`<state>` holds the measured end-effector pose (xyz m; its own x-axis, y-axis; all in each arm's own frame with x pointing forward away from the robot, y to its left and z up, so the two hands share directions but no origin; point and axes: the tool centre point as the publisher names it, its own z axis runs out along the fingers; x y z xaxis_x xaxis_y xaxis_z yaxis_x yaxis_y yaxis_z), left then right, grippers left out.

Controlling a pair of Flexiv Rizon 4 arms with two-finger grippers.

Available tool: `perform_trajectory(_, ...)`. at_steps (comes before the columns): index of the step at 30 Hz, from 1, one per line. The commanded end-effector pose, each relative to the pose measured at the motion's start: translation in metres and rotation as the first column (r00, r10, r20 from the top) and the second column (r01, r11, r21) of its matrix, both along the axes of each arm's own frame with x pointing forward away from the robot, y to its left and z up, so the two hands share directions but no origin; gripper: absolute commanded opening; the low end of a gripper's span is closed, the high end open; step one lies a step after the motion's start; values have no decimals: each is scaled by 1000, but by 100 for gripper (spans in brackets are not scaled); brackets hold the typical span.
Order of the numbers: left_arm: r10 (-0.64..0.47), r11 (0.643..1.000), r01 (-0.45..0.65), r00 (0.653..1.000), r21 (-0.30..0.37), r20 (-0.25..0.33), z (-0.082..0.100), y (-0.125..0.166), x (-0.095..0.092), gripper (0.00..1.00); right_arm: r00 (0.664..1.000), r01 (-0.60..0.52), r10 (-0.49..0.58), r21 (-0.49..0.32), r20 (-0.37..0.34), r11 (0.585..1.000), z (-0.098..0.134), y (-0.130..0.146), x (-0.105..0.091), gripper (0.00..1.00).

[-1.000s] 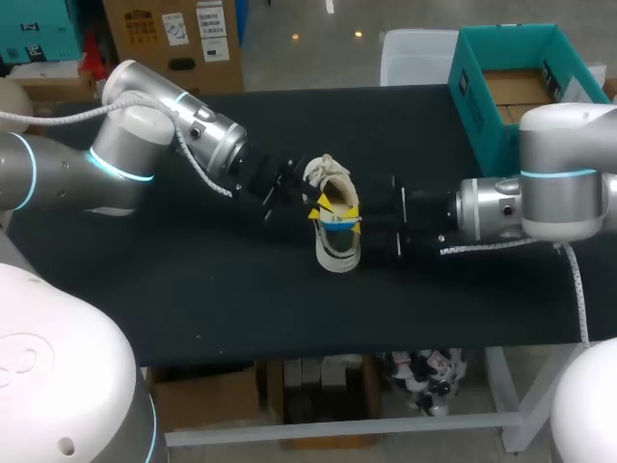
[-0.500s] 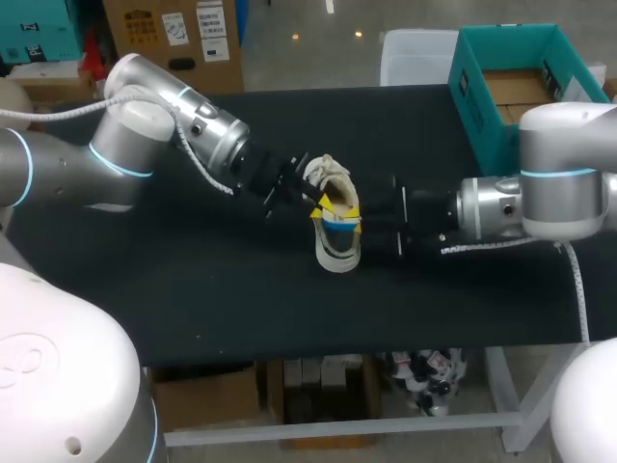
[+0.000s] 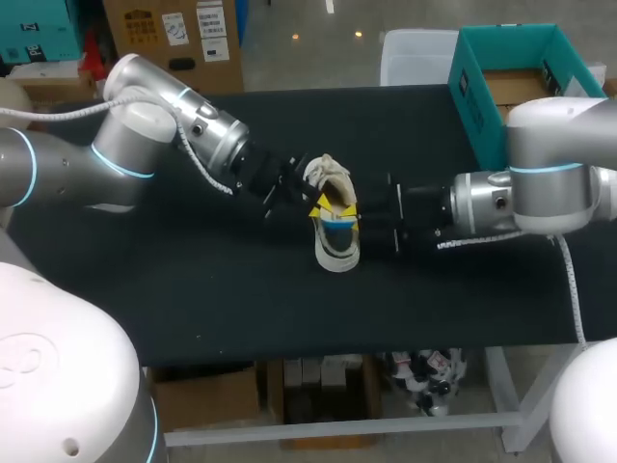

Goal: Open the shoe tongue, take the insole out of the shoe, put the insole back into the shoe, and pack the shoe into the shoebox

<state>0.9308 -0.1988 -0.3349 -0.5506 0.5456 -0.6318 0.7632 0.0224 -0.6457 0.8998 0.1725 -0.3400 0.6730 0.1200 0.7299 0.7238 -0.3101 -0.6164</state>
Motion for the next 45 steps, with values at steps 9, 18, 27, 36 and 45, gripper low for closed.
perform_trajectory(9, -8, 1000, 8, 1000, -10, -17, -8, -4, 8, 0, 1000, 15, -15, 13, -9, 1000, 0, 0, -1, 61)
perform_trajectory(18, -6, 1000, 6, 1000, -19, -15, -5, -4, 4, 0, 999, 23, -23, 17, 33, 1000, 15, -4, -17, 50)
perform_trajectory(27, 1, 1000, -2, 1000, -22, -13, -5, -3, 2, 0, 999, 9, -10, 23, 35, 1000, 12, -1, -17, 0)
perform_trajectory(36, -15, 1000, 15, 1000, -26, -8, 5, -1, -5, 42, 1000, 0, -1, 20, 29, 1000, 9, 2, -15, 0)
perform_trajectory(45, -47, 998, 48, 999, -42, 17, 16, -6, -18, 4, 999, 10, -10, 12, 34, 1000, 10, 1, -17, 0)
